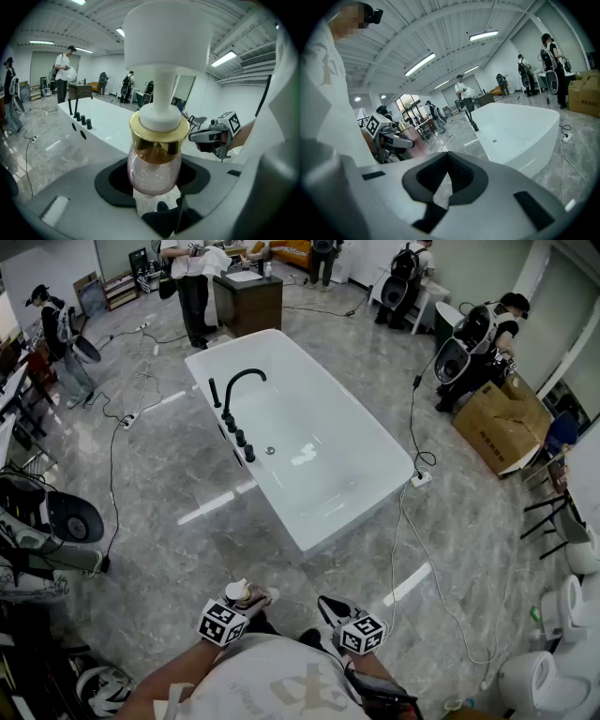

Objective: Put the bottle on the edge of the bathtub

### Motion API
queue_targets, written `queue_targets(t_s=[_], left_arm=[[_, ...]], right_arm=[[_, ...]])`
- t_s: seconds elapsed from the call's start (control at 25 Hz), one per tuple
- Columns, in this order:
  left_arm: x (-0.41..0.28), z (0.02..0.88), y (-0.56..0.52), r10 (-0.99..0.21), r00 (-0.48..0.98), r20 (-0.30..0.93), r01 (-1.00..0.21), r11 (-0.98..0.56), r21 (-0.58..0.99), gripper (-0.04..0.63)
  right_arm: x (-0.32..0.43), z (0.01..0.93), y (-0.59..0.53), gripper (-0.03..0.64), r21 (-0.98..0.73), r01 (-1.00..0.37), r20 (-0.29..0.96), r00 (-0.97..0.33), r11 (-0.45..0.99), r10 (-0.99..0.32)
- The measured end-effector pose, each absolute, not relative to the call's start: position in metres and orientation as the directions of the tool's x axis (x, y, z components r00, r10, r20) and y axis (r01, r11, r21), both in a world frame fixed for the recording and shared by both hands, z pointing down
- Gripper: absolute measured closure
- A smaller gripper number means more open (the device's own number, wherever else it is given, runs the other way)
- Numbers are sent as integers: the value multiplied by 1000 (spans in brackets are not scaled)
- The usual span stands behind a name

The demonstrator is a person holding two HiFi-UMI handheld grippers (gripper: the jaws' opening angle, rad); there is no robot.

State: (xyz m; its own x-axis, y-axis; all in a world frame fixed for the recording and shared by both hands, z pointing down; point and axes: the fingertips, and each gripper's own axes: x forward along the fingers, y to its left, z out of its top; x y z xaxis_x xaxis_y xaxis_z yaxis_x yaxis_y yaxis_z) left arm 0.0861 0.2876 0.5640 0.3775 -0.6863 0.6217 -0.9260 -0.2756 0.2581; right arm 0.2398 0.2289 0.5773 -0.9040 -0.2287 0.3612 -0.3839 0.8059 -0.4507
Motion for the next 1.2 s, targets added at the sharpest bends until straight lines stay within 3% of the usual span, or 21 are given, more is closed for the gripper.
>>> queue_targets(t_s=[0.24,0.48,1.2], left_arm=[[150,556,283,-699,376,608,-927,-270,262,377],[185,558,293,-711,344,614,-939,-241,246,377],[232,565,308,-699,289,654,-957,-193,217,376]], right_arm=[[309,575,224,612,-445,-403,359,-898,800,-253],[331,575,226,612,-442,-359,334,-917,822,-221],[382,598,242,611,-514,-360,334,-920,779,-205]])
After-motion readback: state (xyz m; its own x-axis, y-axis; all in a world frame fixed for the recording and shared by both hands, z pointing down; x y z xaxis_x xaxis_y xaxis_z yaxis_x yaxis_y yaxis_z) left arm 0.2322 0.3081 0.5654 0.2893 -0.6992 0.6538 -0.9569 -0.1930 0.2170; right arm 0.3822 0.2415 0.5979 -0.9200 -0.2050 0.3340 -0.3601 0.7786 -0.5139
